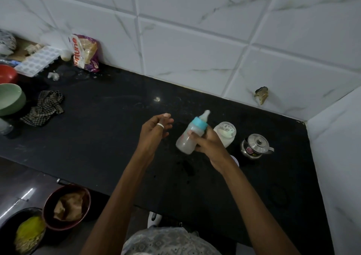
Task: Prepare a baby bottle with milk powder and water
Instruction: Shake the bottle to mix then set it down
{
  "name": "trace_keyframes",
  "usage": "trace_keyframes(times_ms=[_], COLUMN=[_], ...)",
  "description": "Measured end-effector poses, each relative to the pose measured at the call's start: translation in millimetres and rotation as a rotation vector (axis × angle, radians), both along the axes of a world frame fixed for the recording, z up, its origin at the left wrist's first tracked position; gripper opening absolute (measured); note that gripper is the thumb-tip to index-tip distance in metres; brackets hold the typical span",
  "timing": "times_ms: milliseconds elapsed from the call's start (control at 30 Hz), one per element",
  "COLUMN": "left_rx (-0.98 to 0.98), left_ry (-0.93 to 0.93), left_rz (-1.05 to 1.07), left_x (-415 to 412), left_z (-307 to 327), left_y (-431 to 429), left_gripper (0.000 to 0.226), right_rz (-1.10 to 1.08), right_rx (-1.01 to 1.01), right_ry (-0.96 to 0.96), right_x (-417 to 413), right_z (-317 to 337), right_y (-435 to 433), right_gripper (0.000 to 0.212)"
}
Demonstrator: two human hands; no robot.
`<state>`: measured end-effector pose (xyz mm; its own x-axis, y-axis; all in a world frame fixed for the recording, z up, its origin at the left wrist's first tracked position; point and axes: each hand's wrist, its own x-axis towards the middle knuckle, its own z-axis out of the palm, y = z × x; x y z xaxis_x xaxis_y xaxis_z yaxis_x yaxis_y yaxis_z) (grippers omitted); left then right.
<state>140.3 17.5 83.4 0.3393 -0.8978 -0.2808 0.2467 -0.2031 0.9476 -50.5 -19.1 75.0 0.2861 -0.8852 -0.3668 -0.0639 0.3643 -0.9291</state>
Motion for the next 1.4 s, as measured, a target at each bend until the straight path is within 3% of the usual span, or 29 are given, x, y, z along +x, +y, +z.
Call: trace_keyframes(times_ms=[67, 167, 333, 467, 600, 733, 900, 1033, 1200, 1333, 1400], left_rx=[0.003, 0.002, 0.009, 0.014, 0.025, 0.03, 0.028, 0.029, 0.027, 0.025, 0.031], left_ry=[0.001, 0.004, -0.002, 0.011, 0.012, 0.01, 0.006, 0.016, 0.005, 0.006, 0.004], left_rz=[-0.008, 0.001, -0.028, -0.008, -0.023, -0.006, -0.033, -0.011, -0.037, -0.025, -0.026], left_x=[-0.6, -1.5, -1.4, -1.1, -1.5, -1.6, -2.5, -3.4, -6.0, -4.1, -3.3], left_z=[0.4, 0.4, 0.7, 2.4, 0.0, -1.2, -0.9, 1.3, 2.3, 2.1, 1.9], left_y=[-0.2, -0.2, 2.2, 3.3, 2.9, 2.2, 1.6, 1.1, 1.0, 0.7, 0.9], left_gripper=[0.022, 0.018, 0.02, 0.021, 0.021, 0.023, 0.021, 0.022, 0.018, 0.017, 0.019], right_rz=[0.044, -0.141, 0.118, -0.132, 0.155, -0.117, 0.161, -0.131, 0.204, -0.103, 0.002], right_rx=[-0.014, 0.005, 0.027, 0.072, 0.096, 0.081, 0.057, 0.059, 0.033, 0.068, 0.048], right_ry=[0.004, -0.102, -0.011, -0.142, -0.017, -0.121, 0.014, -0.136, 0.043, -0.142, -0.067], right_x=[-3.6, -2.9, -4.8, 0.8, -2.3, 0.3, -5.2, 0.0, -4.3, 0.5, -0.7], right_z=[1.1, 3.1, 3.7, -1.9, -6.7, -6.8, -5.3, -2.8, -2.9, -0.7, -0.8], right_y=[-1.6, -4.6, -0.4, 2.1, 6.1, 4.4, 3.2, 1.7, 2.8, 1.5, 3.5], right_gripper=[0.049, 0.053, 0.05, 0.055, 0.055, 0.053, 0.057, 0.054, 0.056, 0.057, 0.059])
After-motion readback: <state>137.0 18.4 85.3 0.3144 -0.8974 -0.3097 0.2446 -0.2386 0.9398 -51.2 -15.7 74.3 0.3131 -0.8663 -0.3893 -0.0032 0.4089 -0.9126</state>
